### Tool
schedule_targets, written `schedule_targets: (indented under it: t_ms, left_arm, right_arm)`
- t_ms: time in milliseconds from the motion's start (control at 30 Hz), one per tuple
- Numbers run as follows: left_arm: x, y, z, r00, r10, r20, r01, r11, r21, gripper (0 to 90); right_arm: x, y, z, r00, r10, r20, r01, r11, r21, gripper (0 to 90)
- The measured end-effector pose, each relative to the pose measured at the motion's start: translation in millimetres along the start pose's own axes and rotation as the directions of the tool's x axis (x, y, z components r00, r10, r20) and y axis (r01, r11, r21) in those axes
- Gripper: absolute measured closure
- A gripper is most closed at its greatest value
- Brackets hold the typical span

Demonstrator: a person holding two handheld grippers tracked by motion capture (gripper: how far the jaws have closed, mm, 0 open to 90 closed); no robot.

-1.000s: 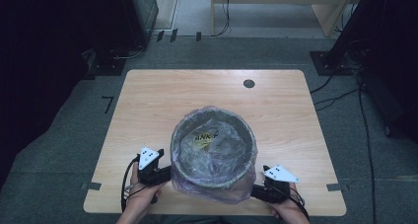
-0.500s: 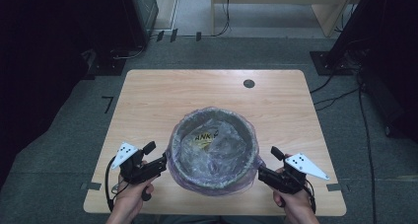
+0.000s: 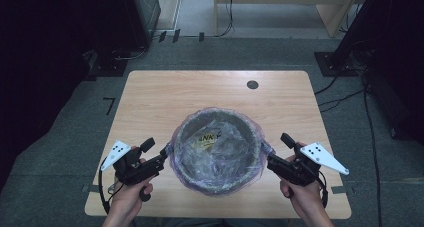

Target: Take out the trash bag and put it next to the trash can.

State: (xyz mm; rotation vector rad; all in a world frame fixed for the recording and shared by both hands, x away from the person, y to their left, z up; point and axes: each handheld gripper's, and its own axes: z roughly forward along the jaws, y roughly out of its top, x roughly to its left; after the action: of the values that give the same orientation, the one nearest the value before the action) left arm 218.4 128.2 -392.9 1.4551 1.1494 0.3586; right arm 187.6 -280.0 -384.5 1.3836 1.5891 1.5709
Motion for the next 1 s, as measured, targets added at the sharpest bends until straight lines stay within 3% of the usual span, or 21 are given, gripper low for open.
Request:
schedule_targets:
  t_ms: [333,467,600,667,867,933,967,1000]
  left_arm:
    - [-27.2,35.8,6.2,0.9952,0.089,0.039,-0.087,0.995,-0.048,21.2]
    - [-46.3,61.4,10.7,0.9879,0.149,0.044,-0.144,0.9856,-0.088,21.0]
    - [-59.8,77.4,14.4,0.9827,0.18,0.045,-0.173,0.9779,-0.117,21.0]
    - [-66.5,84.3,15.1,0.9796,0.195,0.048,-0.187,0.9725,-0.139,21.0]
    - [-81.5,93.0,15.5,0.9748,0.21,0.075,-0.195,0.9657,-0.172,21.1]
    - [-84.5,92.4,17.8,0.974,0.217,0.066,-0.203,0.9635,-0.175,21.3]
    - [-86.8,91.1,20.4,0.9734,0.221,0.061,-0.207,0.9619,-0.178,23.4]
    - [-87.6,90.3,21.8,0.9727,0.223,0.063,-0.209,0.9606,-0.184,26.2]
  right_arm:
    - [28.8,29.2,14.8,0.9969,-0.06,-0.051,0.059,0.998,-0.026,23.3]
    - [40.9,54.8,19.6,0.9951,-0.077,-0.061,0.073,0.995,-0.066,23.3]
    - [51.1,73.7,23.8,0.9939,-0.084,-0.072,0.076,0.992,-0.1,23.3]
    - [54.5,79.7,24.0,0.9932,-0.076,-0.088,0.065,0.991,-0.12,23.4]
    - [61.0,85.9,22.1,0.9882,-0.077,-0.133,0.057,0.988,-0.146,23.5]
    - [64.1,85.1,21.1,0.9804,-0.085,-0.178,0.058,0.987,-0.151,23.5]
    - [70.3,83.1,20.3,0.9658,-0.112,-0.234,0.076,0.985,-0.154,23.1]
    - [73.6,82.1,20.6,0.9574,-0.13,-0.258,0.091,0.983,-0.156,22.1]
